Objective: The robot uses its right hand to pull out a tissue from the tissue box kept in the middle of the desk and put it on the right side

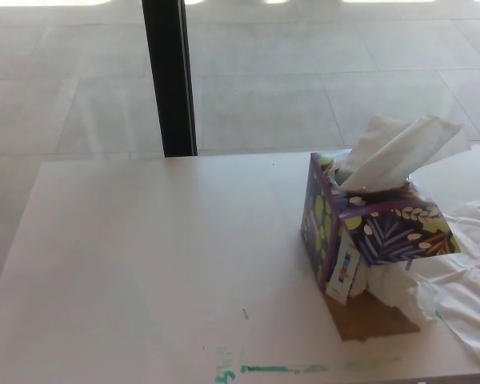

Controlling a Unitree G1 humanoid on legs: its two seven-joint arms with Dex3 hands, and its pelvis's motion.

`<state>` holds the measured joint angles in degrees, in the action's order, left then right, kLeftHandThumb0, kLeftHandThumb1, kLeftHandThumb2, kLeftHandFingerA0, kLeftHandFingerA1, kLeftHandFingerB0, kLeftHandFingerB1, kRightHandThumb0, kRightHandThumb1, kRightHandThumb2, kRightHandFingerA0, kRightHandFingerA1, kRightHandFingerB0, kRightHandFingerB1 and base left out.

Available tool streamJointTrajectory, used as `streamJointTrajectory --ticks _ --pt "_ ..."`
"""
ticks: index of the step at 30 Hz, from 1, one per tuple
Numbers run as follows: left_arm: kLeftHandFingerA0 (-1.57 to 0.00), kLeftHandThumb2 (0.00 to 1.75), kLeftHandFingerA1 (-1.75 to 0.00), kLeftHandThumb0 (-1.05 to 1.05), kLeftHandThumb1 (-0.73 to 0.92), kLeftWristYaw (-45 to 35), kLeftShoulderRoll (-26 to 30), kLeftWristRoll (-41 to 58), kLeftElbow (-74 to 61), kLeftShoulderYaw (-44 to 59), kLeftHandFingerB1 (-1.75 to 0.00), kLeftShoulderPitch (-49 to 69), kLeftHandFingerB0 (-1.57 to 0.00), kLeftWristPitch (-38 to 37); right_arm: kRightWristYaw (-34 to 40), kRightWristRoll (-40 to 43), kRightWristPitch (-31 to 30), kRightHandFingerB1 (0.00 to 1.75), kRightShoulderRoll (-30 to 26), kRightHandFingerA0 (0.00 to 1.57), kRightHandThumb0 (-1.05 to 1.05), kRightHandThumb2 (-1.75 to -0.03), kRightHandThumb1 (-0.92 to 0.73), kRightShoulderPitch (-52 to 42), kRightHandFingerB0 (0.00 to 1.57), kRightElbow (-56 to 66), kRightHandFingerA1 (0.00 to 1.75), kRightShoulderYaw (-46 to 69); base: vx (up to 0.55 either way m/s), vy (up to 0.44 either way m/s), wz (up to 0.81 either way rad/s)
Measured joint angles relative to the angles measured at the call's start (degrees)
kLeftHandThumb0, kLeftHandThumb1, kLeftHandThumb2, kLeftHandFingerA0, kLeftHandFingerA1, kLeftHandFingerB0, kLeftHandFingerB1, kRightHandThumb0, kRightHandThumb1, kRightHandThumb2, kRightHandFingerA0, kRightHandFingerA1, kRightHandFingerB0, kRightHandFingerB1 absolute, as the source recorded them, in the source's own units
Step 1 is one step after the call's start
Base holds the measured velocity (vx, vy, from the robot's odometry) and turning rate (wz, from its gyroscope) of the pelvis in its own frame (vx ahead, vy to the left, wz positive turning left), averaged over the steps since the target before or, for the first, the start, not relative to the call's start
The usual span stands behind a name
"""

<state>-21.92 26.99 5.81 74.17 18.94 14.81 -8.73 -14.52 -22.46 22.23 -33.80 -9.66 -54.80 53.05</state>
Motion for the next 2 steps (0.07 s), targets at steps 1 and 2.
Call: streamJointTrajectory --ticks 1,2 --pt "-0.57 0.72 -0.48 -0.78 0.92 0.0 0.0 0.0 0.0 0.0 -0.43 0.0 -0.44 0.0 0.0 0.7 -0.1 0.68 0.7 0.89 -0.55 -0.58 -0.59 -0.1 0.59 -0.9 1.07 0.9 0.0 0.0 0.0" --pt "-0.57 0.72 -0.47 -0.78 0.92 0.0 0.0 0.0 0.0 0.0 -0.43 0.0 -0.48 0.0 0.0 0.9 -0.2 0.69 0.9 0.93 -0.55 -0.57 -0.58 -0.2 0.64 -1.2 1.06 1.2 0.0 0.0 0.0"
